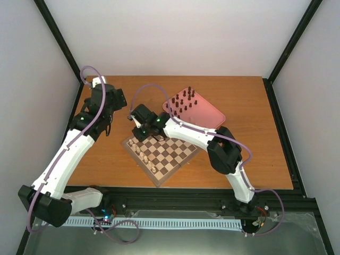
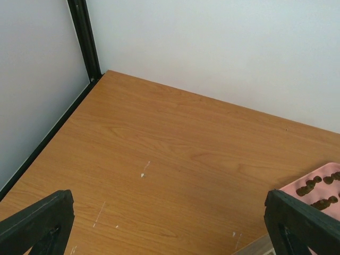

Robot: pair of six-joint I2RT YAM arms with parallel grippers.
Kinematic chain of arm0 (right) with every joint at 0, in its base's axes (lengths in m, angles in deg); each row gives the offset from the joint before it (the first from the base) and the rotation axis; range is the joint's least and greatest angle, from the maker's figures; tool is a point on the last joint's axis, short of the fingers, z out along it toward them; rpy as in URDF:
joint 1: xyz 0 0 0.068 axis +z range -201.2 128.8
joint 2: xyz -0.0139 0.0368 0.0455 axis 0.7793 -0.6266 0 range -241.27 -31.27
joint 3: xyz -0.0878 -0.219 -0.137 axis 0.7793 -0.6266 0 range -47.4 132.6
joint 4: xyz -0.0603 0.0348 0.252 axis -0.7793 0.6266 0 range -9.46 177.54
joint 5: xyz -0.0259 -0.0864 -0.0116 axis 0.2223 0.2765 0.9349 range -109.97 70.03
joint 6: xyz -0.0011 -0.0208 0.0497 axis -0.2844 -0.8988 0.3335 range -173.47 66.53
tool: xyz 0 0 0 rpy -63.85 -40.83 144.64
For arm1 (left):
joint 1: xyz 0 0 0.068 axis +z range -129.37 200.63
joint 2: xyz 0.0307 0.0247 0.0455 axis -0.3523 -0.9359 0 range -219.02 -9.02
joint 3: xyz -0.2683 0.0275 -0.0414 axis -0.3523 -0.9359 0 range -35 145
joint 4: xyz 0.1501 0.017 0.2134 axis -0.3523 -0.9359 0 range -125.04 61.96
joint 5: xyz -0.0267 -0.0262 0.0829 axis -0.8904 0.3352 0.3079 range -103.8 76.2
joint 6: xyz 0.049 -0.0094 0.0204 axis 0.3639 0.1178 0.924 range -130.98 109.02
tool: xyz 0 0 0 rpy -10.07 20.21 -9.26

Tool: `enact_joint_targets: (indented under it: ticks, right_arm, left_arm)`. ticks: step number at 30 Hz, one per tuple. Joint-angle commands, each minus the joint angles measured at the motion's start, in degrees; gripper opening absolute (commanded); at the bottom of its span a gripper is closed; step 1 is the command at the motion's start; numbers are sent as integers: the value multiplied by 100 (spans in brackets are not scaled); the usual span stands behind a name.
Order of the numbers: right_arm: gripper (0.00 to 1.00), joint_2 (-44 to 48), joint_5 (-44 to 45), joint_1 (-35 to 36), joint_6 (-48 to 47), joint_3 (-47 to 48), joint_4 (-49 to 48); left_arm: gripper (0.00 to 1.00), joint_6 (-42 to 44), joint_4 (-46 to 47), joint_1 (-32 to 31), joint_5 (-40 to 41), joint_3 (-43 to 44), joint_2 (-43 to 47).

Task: Set up the chess pieces on the board
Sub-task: Place the chess piece on the chessboard.

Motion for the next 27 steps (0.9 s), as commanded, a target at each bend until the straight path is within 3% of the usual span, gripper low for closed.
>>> enact_joint_targets:
  ticks: [1, 27]
  right_arm:
    - [10, -223, -55, 105, 42, -65, -362]
    - [11, -1197, 32, 126, -7, 508, -640]
  left_arm:
    - [100, 134, -162, -23, -24, -131, 256]
    - [100, 256, -337, -22, 54, -398, 583]
